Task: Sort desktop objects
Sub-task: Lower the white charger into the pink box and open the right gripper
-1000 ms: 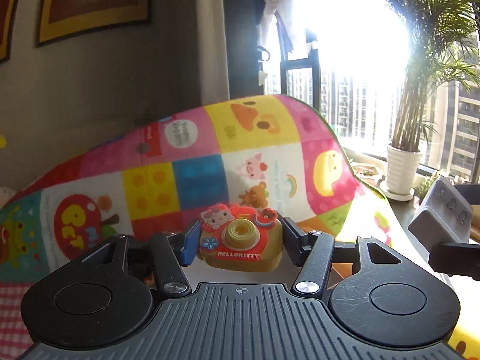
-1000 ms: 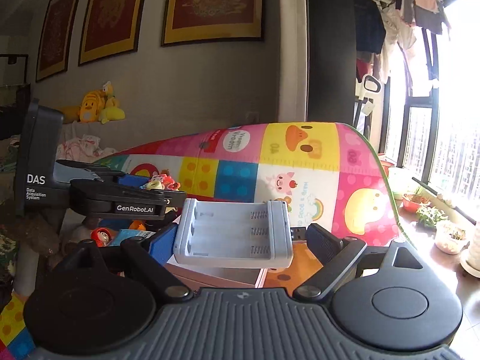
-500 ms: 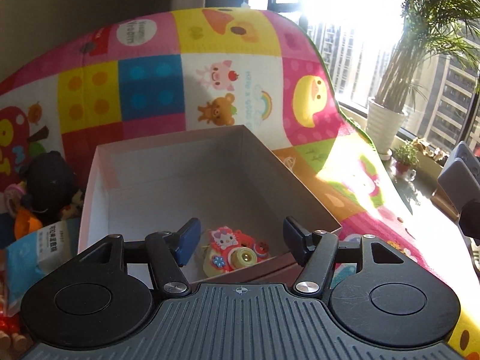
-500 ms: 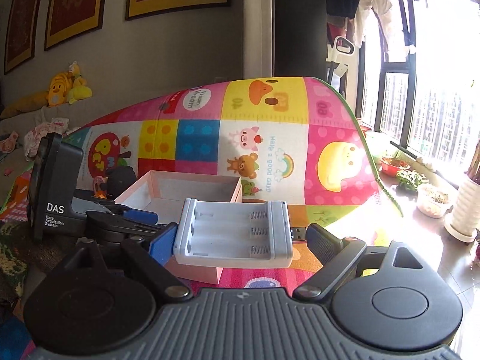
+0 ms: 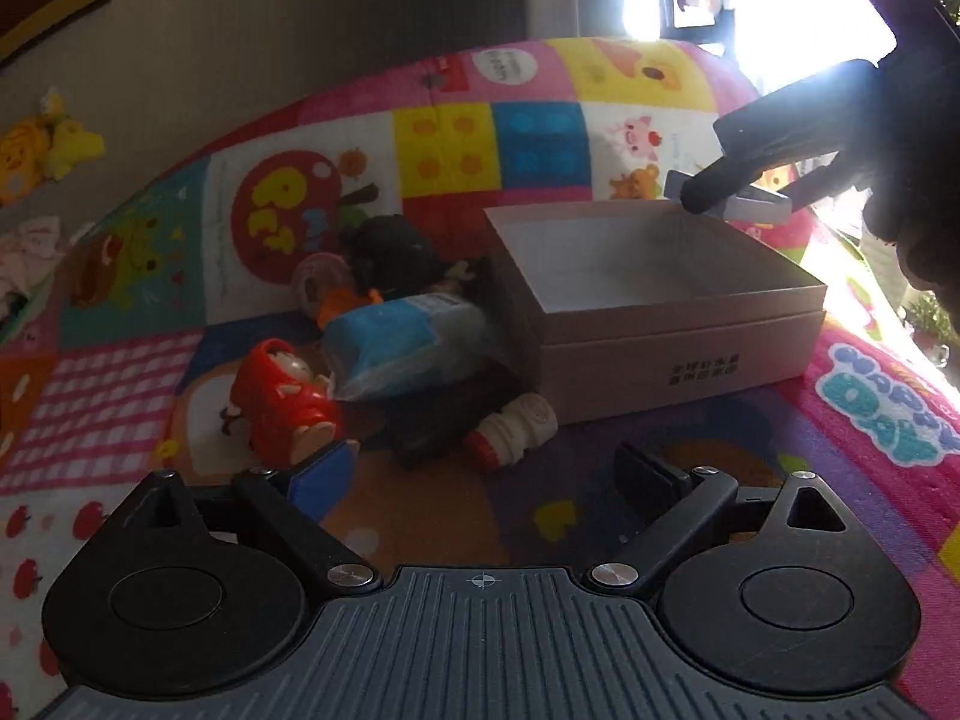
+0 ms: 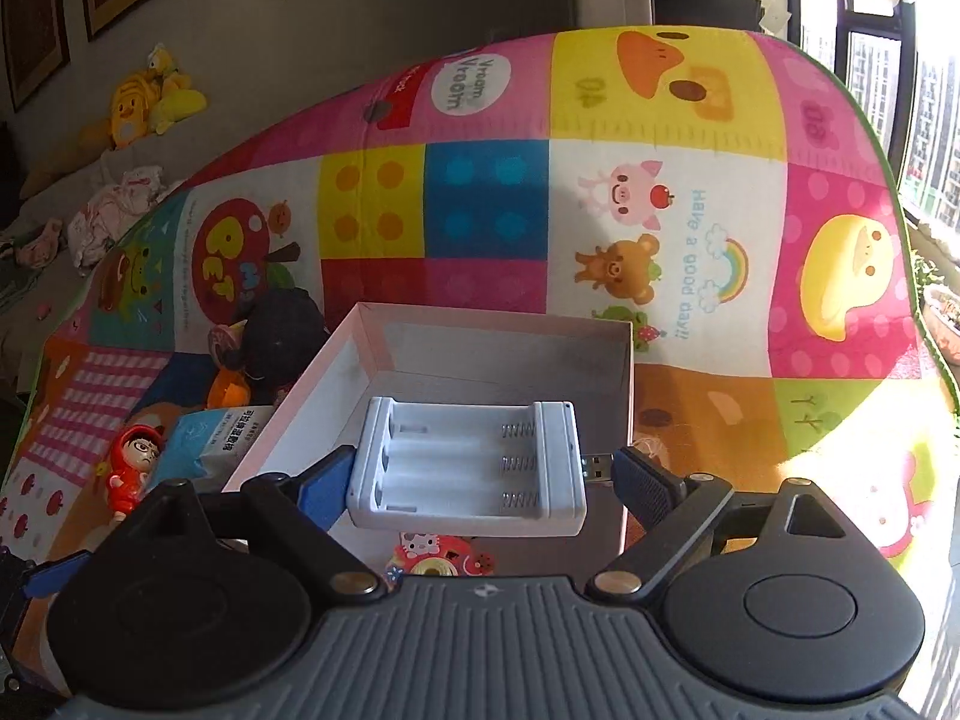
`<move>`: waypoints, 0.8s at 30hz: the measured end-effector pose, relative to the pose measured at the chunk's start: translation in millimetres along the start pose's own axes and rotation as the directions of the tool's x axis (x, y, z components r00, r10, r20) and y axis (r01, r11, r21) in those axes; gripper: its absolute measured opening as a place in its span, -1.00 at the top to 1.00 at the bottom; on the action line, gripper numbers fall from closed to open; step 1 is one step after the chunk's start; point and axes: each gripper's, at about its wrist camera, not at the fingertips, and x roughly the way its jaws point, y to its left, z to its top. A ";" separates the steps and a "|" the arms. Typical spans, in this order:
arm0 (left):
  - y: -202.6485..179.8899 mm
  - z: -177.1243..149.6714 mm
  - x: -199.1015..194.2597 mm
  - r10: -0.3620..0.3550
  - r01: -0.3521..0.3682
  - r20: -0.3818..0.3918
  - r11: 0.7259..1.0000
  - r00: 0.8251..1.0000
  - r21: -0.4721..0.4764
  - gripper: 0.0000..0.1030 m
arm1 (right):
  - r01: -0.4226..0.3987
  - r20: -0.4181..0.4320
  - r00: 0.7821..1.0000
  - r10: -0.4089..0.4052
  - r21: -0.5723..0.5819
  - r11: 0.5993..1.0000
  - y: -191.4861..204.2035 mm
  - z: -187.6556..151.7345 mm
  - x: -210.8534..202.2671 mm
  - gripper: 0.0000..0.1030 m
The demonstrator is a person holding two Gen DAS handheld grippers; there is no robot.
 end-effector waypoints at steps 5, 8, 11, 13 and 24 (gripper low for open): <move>22.9 -17.9 5.3 0.132 -0.132 0.000 0.991 0.991 0.020 -0.93 | 0.086 -0.118 0.989 -0.094 -0.074 0.994 18.3 26.0 67.9 -0.77; 38.9 -18.7 7.1 0.111 -0.112 -0.016 0.992 0.994 -0.062 -0.93 | 0.087 -0.176 0.979 -0.098 -0.072 0.994 21.1 30.7 83.1 -0.79; 46.4 -19.0 6.9 0.099 -0.099 -0.009 0.989 0.995 -0.106 -0.95 | 0.105 -0.075 0.991 -0.113 -0.099 0.990 35.5 28.0 58.2 -0.79; 52.1 -19.9 6.6 0.102 -0.102 -0.007 0.984 0.995 -0.146 -0.95 | 0.088 0.023 0.996 -0.086 -0.162 0.983 51.9 20.0 29.1 -0.79; 96.0 -22.3 3.9 0.245 -0.239 -0.028 0.905 0.969 -0.352 -0.97 | 0.043 0.111 0.994 0.014 -0.502 0.864 160.4 -117.1 -18.4 -0.03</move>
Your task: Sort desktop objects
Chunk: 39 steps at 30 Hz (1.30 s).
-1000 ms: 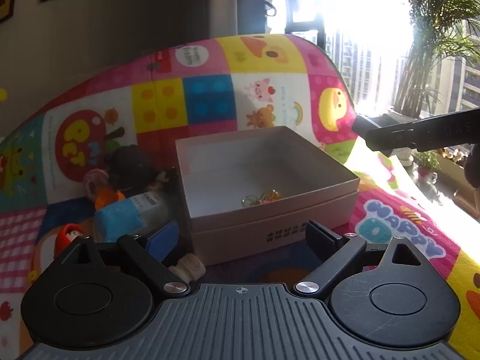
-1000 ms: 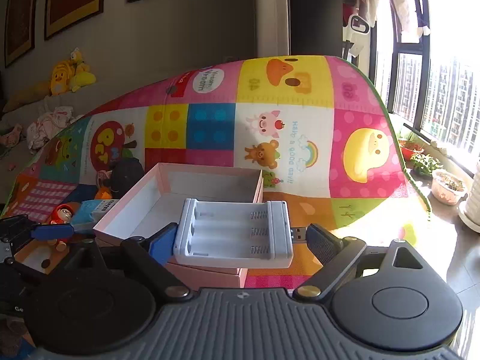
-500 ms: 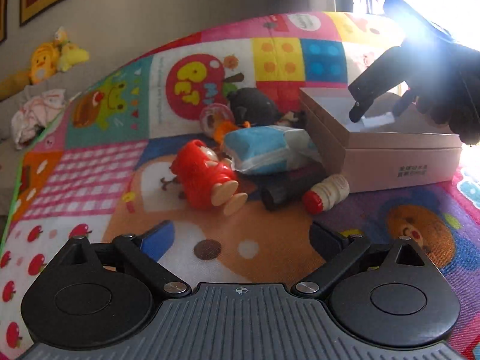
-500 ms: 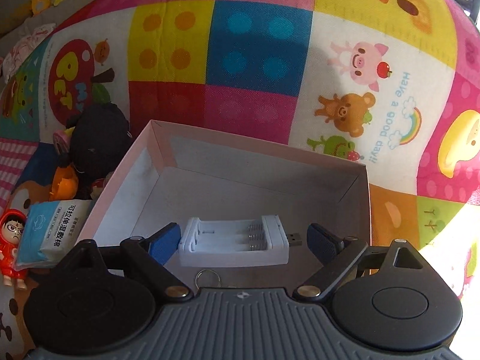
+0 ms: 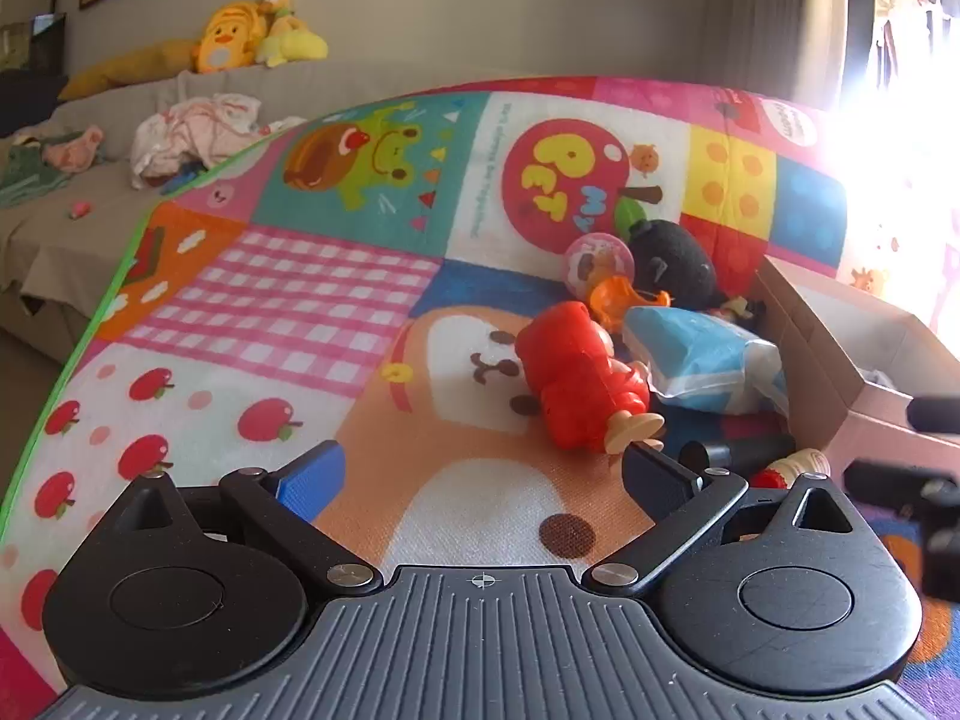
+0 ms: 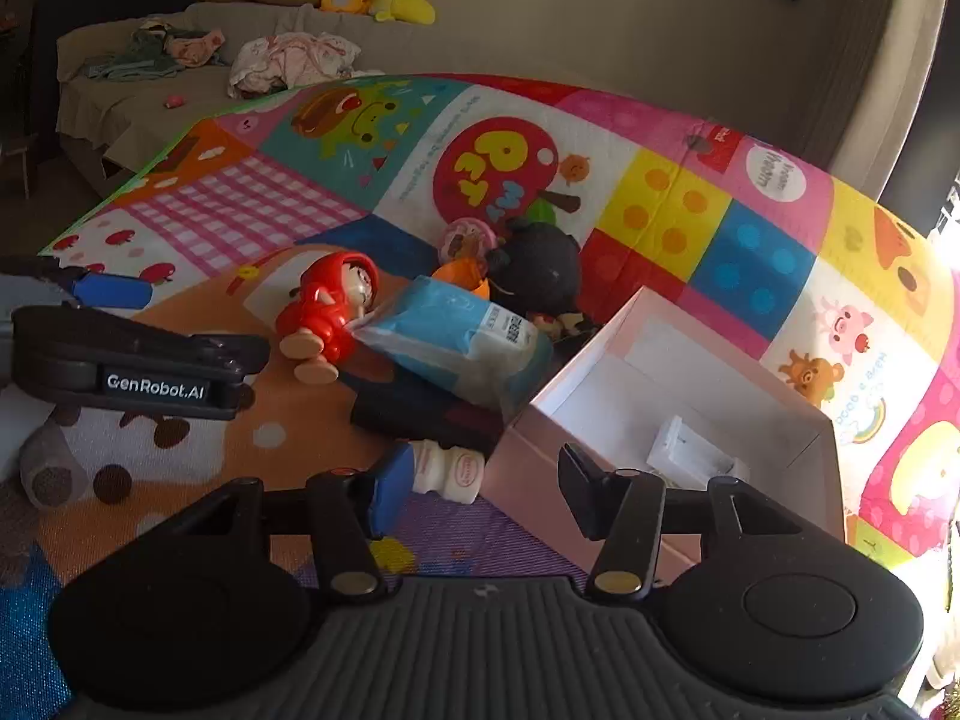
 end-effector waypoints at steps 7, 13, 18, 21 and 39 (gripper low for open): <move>-5.0 -2.5 -0.7 0.004 -0.004 0.004 1.000 1.000 0.022 -0.98 | 0.005 -0.015 1.000 -0.003 0.098 0.995 15.5 -4.4 28.1 -0.03; -3.5 -2.7 1.2 0.001 -0.001 -0.005 1.000 1.000 0.009 -0.98 | -0.025 -0.024 0.999 0.029 0.149 0.989 3.1 -5.4 25.0 0.14; -2.9 -2.7 1.5 0.004 -0.004 -0.008 1.000 1.000 0.002 -0.98 | -0.096 -0.020 0.994 0.104 0.233 0.968 -28.0 -25.0 -6.2 0.14; -3.6 -2.9 0.9 0.003 -0.003 0.001 1.000 1.000 0.010 -0.98 | -0.117 -0.043 0.989 0.140 0.342 0.932 -56.5 -46.1 -20.1 0.14; -76.3 -12.2 -22.1 -0.209 0.188 0.004 0.885 0.978 0.426 -0.42 | -0.068 0.039 0.998 0.055 0.554 0.830 -106.3 -125.5 -51.5 -0.51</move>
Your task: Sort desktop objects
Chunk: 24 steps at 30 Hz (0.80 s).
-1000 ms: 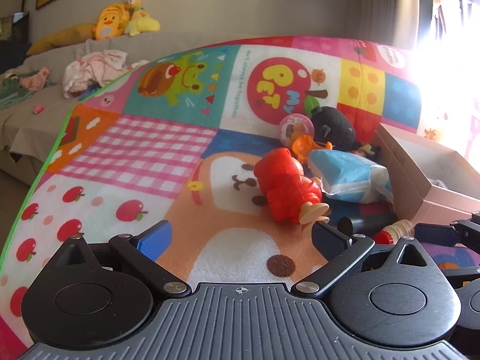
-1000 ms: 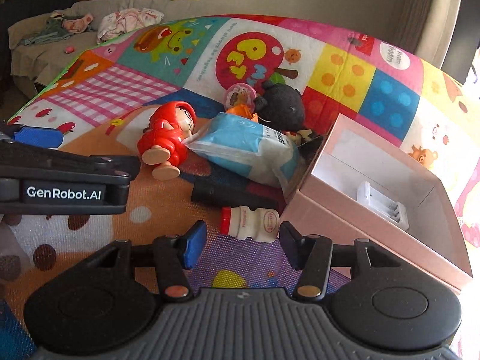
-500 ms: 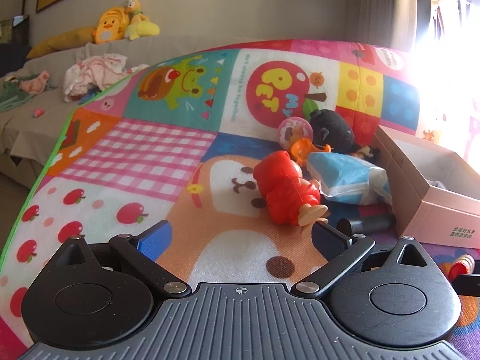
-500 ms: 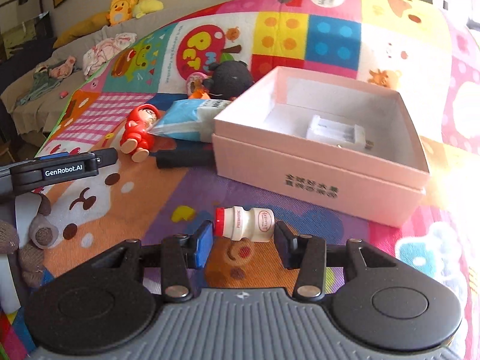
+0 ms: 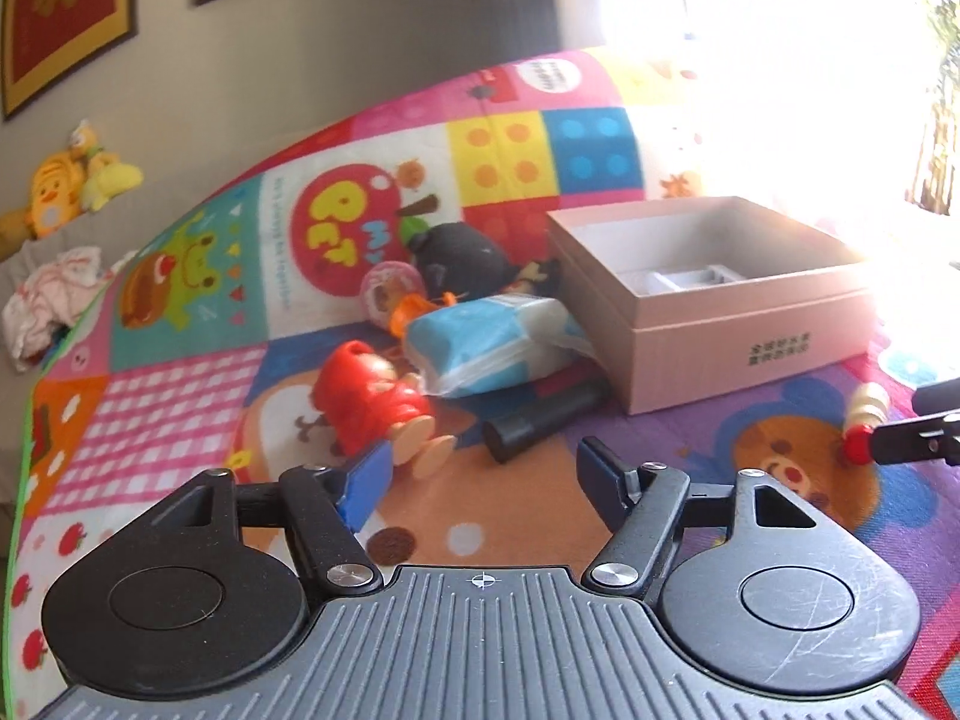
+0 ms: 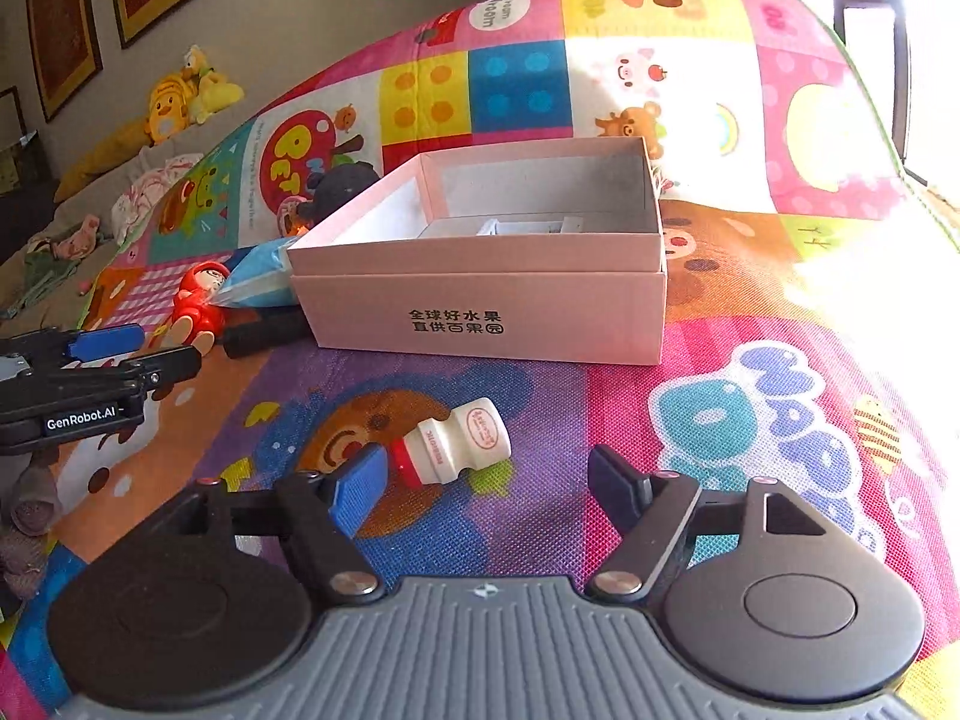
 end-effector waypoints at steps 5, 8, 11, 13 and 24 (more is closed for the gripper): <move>-17.4 9.6 26.1 -0.055 0.059 -0.032 0.991 0.998 0.124 -0.19 | -0.001 0.018 1.000 0.001 0.006 1.000 0.4 -0.8 -2.9 -0.65; -17.6 13.4 45.6 -0.071 0.081 -0.072 0.986 0.995 0.144 -0.03 | -0.003 0.015 1.000 0.002 0.011 1.000 0.1 -0.3 -1.9 -0.69; -12.0 14.6 58.4 -0.072 0.084 -0.088 0.986 0.993 0.144 -0.04 | -0.005 0.009 1.000 0.005 0.015 1.000 0.0 -0.5 -0.8 -0.70; -5.2 14.6 65.3 -0.095 0.108 -0.110 0.987 0.989 0.117 -0.07 | -0.007 0.005 1.000 0.007 0.018 1.000 0.0 -0.3 0.6 -0.72; -9.0 10.6 51.8 -0.143 0.154 -0.113 0.984 0.983 0.092 0.46 | 0.000 0.001 1.000 0.000 0.045 0.999 -3.5 -1.0 2.5 -0.88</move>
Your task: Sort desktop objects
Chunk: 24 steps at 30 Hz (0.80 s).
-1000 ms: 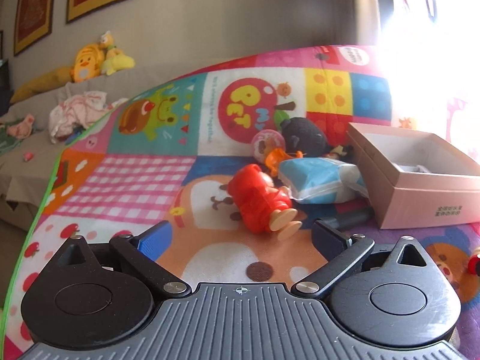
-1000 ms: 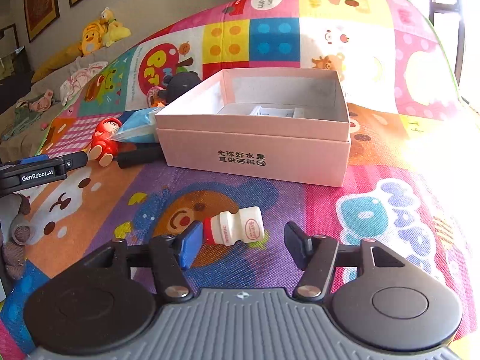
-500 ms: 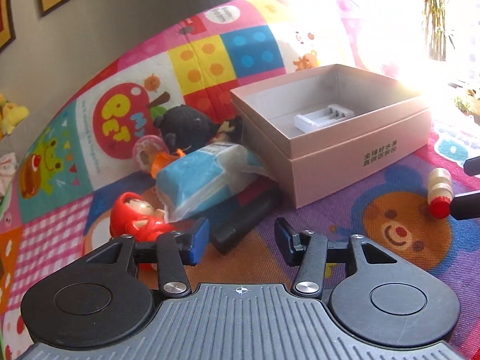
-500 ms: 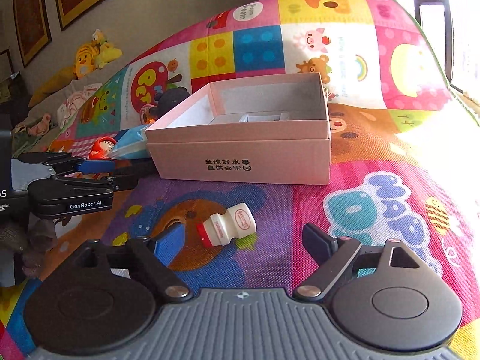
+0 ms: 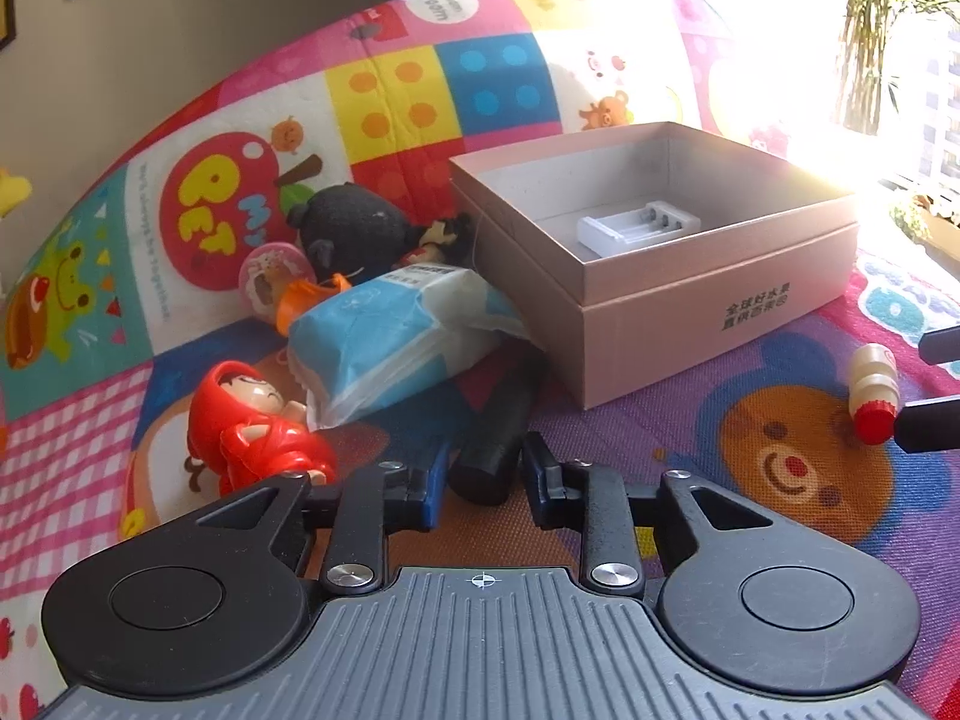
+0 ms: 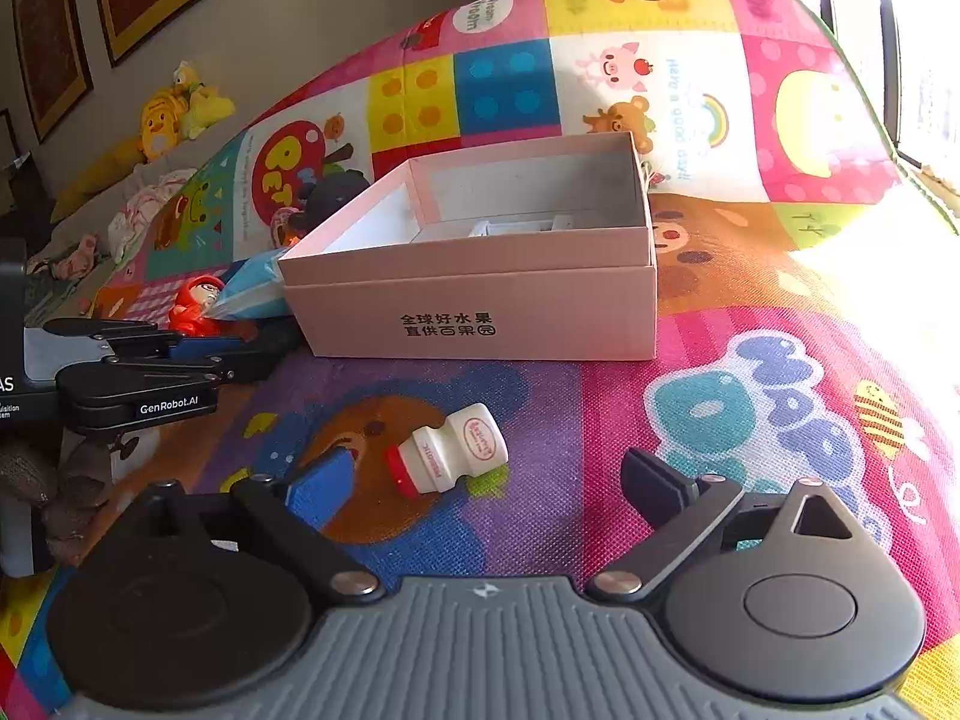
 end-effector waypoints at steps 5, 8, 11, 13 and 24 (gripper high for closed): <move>-16.5 -13.5 -28.6 -0.024 0.024 0.000 1.000 1.000 -0.020 0.50 | 0.001 0.003 1.000 -0.001 0.002 1.000 0.2 0.1 -0.2 -0.90; -27.7 -21.7 -45.3 -0.076 0.076 -0.011 0.997 0.997 -0.035 0.50 | 0.006 0.006 1.000 -0.006 0.003 1.000 0.2 0.0 -0.7 -0.93; -39.3 -27.1 -54.4 -0.136 0.134 -0.020 0.990 0.991 -0.053 0.43 | 0.012 0.011 1.000 -0.012 0.010 1.000 -0.4 0.0 -1.7 -0.97; -45.7 -28.3 -56.6 -0.170 0.169 -0.022 0.984 0.985 -0.060 0.35 | 0.015 0.013 1.000 -0.015 0.016 1.000 -1.1 0.1 -2.0 -0.97; -69.9 -22.7 -48.2 -0.281 0.280 0.007 0.957 0.960 -0.070 -0.15 | 0.023 0.031 0.999 -0.026 0.096 0.995 -12.7 1.4 -4.1 -1.00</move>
